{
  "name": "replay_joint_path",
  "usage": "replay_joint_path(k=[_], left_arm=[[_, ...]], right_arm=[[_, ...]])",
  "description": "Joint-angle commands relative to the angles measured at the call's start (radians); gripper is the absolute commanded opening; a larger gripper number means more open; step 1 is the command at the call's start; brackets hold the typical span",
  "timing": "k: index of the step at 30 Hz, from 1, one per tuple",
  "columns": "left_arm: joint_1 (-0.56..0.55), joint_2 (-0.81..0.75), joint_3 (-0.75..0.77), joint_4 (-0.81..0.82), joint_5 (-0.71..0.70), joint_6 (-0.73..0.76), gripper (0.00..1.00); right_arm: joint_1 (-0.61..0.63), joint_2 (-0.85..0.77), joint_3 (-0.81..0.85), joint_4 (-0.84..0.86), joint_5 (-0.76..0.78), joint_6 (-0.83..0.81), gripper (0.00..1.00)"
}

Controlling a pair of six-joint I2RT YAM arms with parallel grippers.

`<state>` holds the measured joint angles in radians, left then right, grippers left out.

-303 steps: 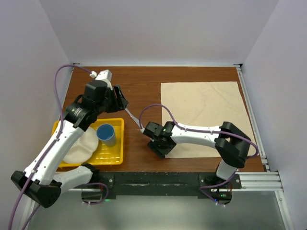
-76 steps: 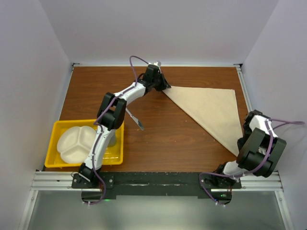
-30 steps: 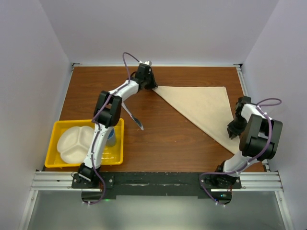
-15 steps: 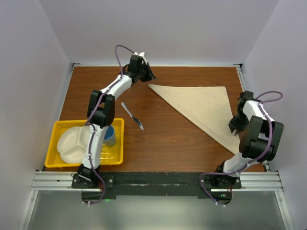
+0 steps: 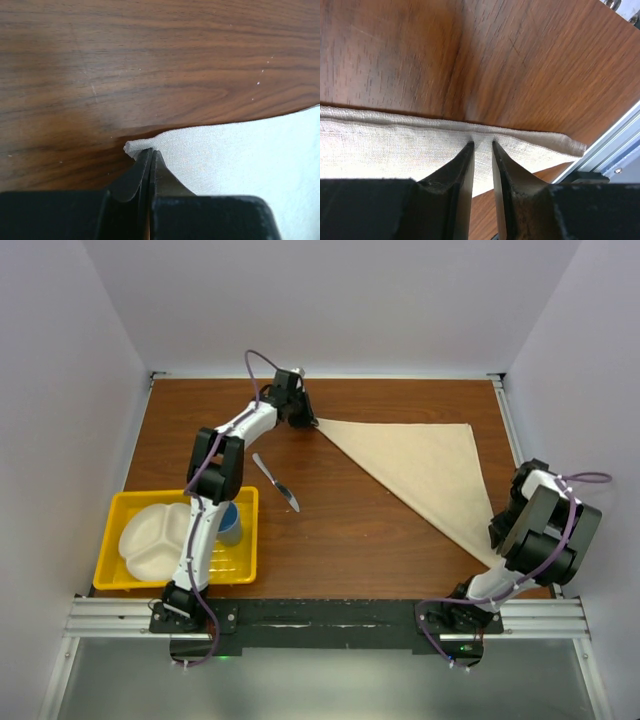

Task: Fold the napkin, place the utensils inside, and roll it up
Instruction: Adjust the napkin at the center of the board, then adjust the knife at the center of the board.

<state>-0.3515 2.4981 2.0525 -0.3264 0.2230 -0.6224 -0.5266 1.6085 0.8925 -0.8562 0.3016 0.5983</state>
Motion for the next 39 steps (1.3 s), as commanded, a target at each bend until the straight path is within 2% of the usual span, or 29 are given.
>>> replay_joint_path(k=[1, 6, 11, 14, 15, 17, 18, 20, 22, 24, 25, 26, 27, 29, 31, 35, 39], left_arm=[[0.014, 0.022, 0.072, -0.114, -0.082, 0.105, 0.01], [0.013, -0.018, 0.084, -0.096, -0.025, 0.092, 0.03], [0.013, -0.038, 0.130, -0.117, 0.004, 0.072, 0.07], [0.013, -0.071, 0.198, -0.149, 0.029, 0.067, 0.16], [0.013, -0.099, 0.186, -0.154, 0.009, 0.067, 0.24], [0.011, -0.198, 0.122, -0.152, -0.020, 0.061, 0.34], [0.011, -0.265, 0.100, -0.158, -0.039, 0.053, 0.41], [0.011, -0.332, 0.036, -0.186, -0.053, 0.041, 0.47], [0.011, -0.442, -0.020, -0.207, -0.059, 0.039, 0.50], [0.014, -0.586, -0.144, -0.217, -0.076, 0.033, 0.52], [0.014, -0.637, -0.187, -0.221, -0.088, 0.036, 0.54], [0.013, -0.692, -0.271, -0.241, -0.111, 0.038, 0.59], [0.016, -0.799, -0.314, -0.253, -0.155, 0.038, 0.61], [0.017, -0.904, -0.426, -0.304, -0.247, 0.043, 0.63], [0.026, -1.039, -0.507, -0.370, -0.295, 0.050, 0.64], [0.036, -1.197, -0.571, -0.546, -0.482, 0.043, 0.68], [0.037, -1.367, -0.643, -0.657, -0.470, 0.020, 0.69]], right_arm=[[0.000, -0.013, 0.034, -0.026, 0.053, 0.035, 0.25], [0.000, -0.116, 0.039, -0.119, 0.134, 0.083, 0.24], [-0.003, -0.134, -0.039, -0.089, 0.050, 0.132, 0.23], [-0.001, -0.104, -0.027, -0.070, 0.085, 0.087, 0.24], [0.026, -0.114, -0.020, -0.044, 0.046, 0.055, 0.25], [0.124, -0.152, 0.061, -0.046, 0.120, 0.057, 0.31], [0.236, -0.153, 0.107, -0.075, 0.155, 0.051, 0.35], [0.322, -0.141, 0.234, -0.083, 0.186, 0.020, 0.48], [0.428, -0.125, 0.310, -0.095, 0.182, -0.011, 0.56], [0.564, -0.110, 0.411, -0.083, 0.174, -0.050, 0.58], [0.614, -0.105, 0.462, -0.070, 0.159, -0.070, 0.65], [0.705, -0.093, 0.476, -0.014, 0.125, -0.107, 0.65], [0.749, -0.082, 0.493, 0.003, 0.105, -0.171, 0.66], [0.863, -0.026, 0.534, 0.047, 0.074, -0.224, 0.67], [0.928, 0.022, 0.557, 0.075, 0.067, -0.285, 0.67], [1.097, 0.158, 0.657, 0.137, 0.006, -0.363, 0.67], [1.226, 0.325, 0.782, 0.175, -0.021, -0.413, 0.68]])
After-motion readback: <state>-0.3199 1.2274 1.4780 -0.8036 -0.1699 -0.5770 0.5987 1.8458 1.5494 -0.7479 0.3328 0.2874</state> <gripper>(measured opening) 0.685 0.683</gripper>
